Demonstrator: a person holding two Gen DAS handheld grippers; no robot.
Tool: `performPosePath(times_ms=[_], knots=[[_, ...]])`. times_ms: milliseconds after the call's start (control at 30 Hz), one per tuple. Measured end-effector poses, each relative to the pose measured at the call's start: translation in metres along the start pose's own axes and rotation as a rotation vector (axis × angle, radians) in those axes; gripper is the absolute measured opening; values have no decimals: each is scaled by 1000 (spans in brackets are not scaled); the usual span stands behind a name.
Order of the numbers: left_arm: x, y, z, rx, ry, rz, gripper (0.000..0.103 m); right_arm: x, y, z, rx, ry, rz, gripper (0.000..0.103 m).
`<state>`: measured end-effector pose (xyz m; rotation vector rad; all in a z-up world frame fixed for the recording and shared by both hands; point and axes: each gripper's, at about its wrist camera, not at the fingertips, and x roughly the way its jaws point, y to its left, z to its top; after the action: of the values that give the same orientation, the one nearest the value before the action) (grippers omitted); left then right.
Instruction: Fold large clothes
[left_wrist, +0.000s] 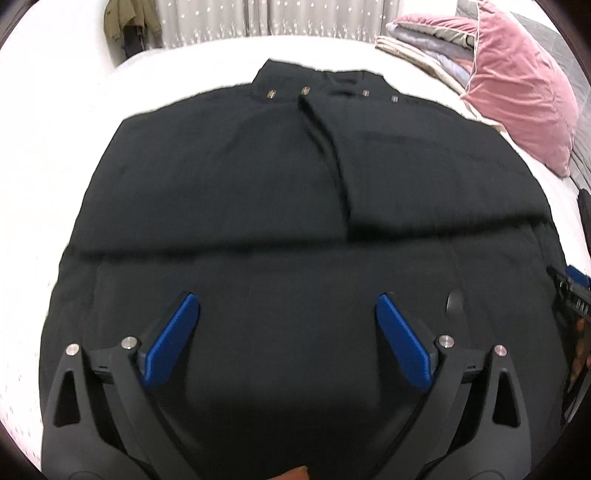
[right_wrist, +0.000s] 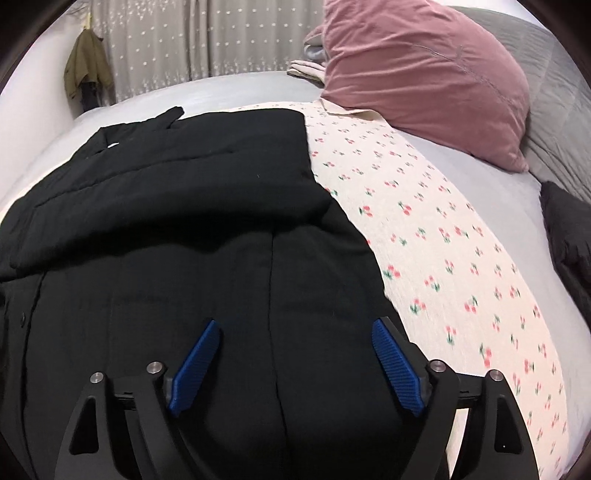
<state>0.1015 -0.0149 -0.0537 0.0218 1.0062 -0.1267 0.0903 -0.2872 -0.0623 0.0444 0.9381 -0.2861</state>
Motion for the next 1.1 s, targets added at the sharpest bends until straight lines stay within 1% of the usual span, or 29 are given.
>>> performPosePath(times_ms=[100, 133, 167, 233, 300, 367, 433, 467, 500, 533, 567, 600, 633, 667, 733, 767, 800, 833, 867, 900, 933, 967, 1000, 1033, 1067, 1100], knots=[[0, 6, -23, -7, 22, 9, 102, -5, -7, -11, 53, -1, 4, 92], [-2, 8, -31, -7, 14, 5, 102, -7, -8, -16, 59, -5, 5, 94], [-6, 10, -40, 3, -12, 2, 102, -9, -9, -19, 61, -5, 6, 98], [-10, 8, -49, 43, -12, 5, 103, -11, -12, -27, 60, 11, 21, 103], [-15, 11, -55, 78, 11, -3, 103, -16, -15, -34, 43, 20, 48, 103], [-23, 19, -63, 117, 54, -34, 103, -21, -19, -41, 0, 38, 79, 103], [-33, 35, -75, 156, 79, -45, 103, -28, -29, -50, -52, 63, 138, 103], [-37, 45, -79, 152, 84, -39, 103, -32, -38, -55, -83, 69, 163, 103], [-45, 60, -88, 136, 81, -54, 102, -35, -44, -60, -101, 71, 169, 103], [-52, 68, -93, 125, 76, -46, 102, -39, -57, -66, -104, 77, 161, 103], [-59, 77, -98, 102, 79, -22, 102, -43, -69, -71, -71, 83, 184, 103], [-69, 85, -103, 69, 77, -16, 102, -50, -81, -74, -22, 86, 193, 103], [-77, 89, -106, 42, 63, -44, 102, -58, -86, -75, 3, 85, 178, 103], [-86, 90, -108, 15, 31, -99, 102, -66, -85, -75, 11, 69, 170, 103], [-101, 77, -110, -18, -39, -206, 102, -90, -64, -70, -28, -14, 250, 103], [-104, 65, -111, -14, -58, -246, 102, -100, -45, -69, -61, -44, 293, 103], [-103, 46, -115, 8, -68, -293, 102, -105, -32, -69, -86, -51, 314, 103], [-100, 34, -119, 28, -62, -311, 102, -108, -10, -71, -126, -42, 341, 103], [-93, 20, -125, 56, -41, -321, 102, -105, 14, -76, -180, 0, 369, 103], [-82, 8, -135, 88, 1, -311, 102, -101, 30, -82, -222, 39, 384, 103], [-77, 2, -144, 114, 13, -276, 102, -93, 46, -93, -276, 88, 385, 103], [-80, -3, -153, 155, -24, -232, 102, -84, 57, -106, -338, 119, 346, 103], [-84, -4, -161, 182, -39, -207, 102, -84, 59, -120, -389, 69, 306, 103], [-89, 0, -167, 177, -21, -197, 102, -89, 55, -126, -396, 24, 311, 103], [-94, 8, -173, 158, -3, -187, 102, -93, 42, -133, -373, 19, 320, 103], [-99, 15, -179, 143, 13, -181, 102, -96, 34, -137, -351, 36, 318, 103]])
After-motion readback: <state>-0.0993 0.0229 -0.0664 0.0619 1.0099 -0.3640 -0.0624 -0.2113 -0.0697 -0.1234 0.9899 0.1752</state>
